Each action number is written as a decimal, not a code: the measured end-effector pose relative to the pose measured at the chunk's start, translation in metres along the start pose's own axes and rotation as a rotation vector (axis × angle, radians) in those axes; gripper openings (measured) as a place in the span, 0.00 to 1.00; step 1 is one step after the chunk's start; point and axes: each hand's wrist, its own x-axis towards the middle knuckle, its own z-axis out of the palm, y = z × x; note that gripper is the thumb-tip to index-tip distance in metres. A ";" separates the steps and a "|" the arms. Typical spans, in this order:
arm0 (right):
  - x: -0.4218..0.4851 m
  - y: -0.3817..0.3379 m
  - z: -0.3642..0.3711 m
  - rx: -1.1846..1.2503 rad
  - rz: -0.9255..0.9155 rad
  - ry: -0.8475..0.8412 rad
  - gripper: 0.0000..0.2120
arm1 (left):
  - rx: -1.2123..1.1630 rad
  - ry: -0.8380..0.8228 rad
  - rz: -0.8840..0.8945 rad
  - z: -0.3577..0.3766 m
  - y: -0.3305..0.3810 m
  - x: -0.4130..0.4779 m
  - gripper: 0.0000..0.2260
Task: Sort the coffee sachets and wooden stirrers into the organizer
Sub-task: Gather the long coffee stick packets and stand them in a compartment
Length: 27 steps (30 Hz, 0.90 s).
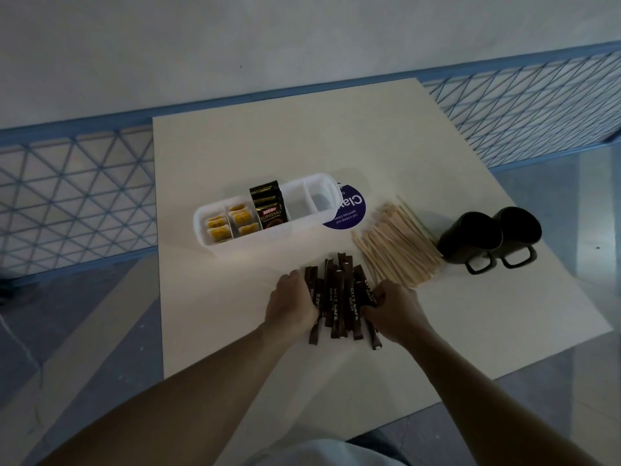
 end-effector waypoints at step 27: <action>0.004 -0.009 0.006 -0.084 0.069 -0.050 0.09 | 0.169 0.026 -0.013 -0.014 -0.012 0.005 0.17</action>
